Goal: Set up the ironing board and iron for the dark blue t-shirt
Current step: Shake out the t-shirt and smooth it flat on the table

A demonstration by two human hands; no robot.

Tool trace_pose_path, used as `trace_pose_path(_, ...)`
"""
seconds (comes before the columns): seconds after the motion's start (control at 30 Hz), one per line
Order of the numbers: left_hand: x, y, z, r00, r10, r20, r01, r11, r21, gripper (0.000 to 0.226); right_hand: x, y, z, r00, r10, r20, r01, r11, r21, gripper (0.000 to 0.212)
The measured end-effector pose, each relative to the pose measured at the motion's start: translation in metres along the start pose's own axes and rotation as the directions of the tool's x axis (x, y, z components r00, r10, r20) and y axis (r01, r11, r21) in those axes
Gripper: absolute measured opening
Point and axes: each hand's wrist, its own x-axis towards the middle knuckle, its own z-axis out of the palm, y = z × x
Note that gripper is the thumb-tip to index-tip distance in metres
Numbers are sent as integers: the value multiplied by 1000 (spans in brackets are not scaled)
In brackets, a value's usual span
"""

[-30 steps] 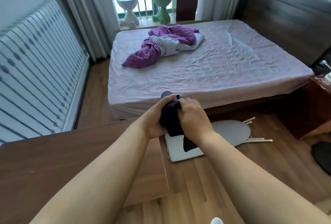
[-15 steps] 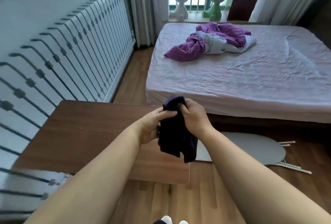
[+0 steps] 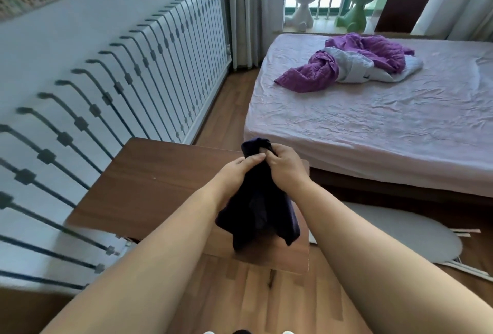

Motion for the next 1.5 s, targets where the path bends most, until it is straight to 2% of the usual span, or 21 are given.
trace_pose_path(0.1,8,0,-17,998,12,-64,-9,998,54,38,5,-6,14,1000,23,-5,-23,996,81,24)
trace_pose_path(0.17,13,1,-31,992,48,-113,-36,993,108,30,6,-11,24,999,26,-29,-24,996,87,24)
trace_pose_path(0.27,17,5,-60,982,94,-166,-62,980,186,17,6,-18,32,995,22,-93,-23,1000,-4,16)
trace_pose_path(0.37,15,13,-91,970,144,-196,-99,970,223,16,5,-27,36,991,6,-132,-22,992,-122,5)
trace_pose_path(0.53,17,25,-119,961,227,-156,-188,954,234,17,-1,-39,44,973,12,-229,-67,970,-236,12)
trace_pose_path(0.7,10,34,-136,940,323,-111,-298,935,192,14,-9,-41,56,909,-53,-413,-149,885,-440,8)
trace_pose_path(0.8,2,41,-149,952,295,-82,-285,952,115,13,-19,-43,57,855,-108,-508,-256,763,-594,12)
trace_pose_path(0.87,-4,47,-154,960,268,-81,-265,963,46,14,-26,-44,57,812,-120,-572,-338,702,-627,9)
trace_pose_path(0.93,-9,52,-159,963,252,-98,-254,967,1,14,-32,-42,57,776,-116,-620,-374,707,-600,9)
trace_pose_path(1.0,-11,53,-164,967,222,-126,-223,975,9,15,-36,-40,58,775,-82,-627,-327,796,-509,13)
trace_pose_path(1.07,-15,51,-169,972,194,-130,-192,981,27,17,-41,-44,62,803,-24,-595,-231,908,-349,10)
trace_pose_path(1.17,-19,47,-174,980,158,-124,-153,987,49,19,-44,-54,71,862,9,-507,-77,991,-113,7)
trace_pose_path(1.27,-25,45,-179,985,127,-119,-121,991,62,14,-46,-59,76,887,27,-461,-12,999,35,8)
trace_pose_path(1.5,-26,44,-187,991,124,-55,-119,989,92,12,-53,-61,72,875,68,-479,-46,997,57,16)
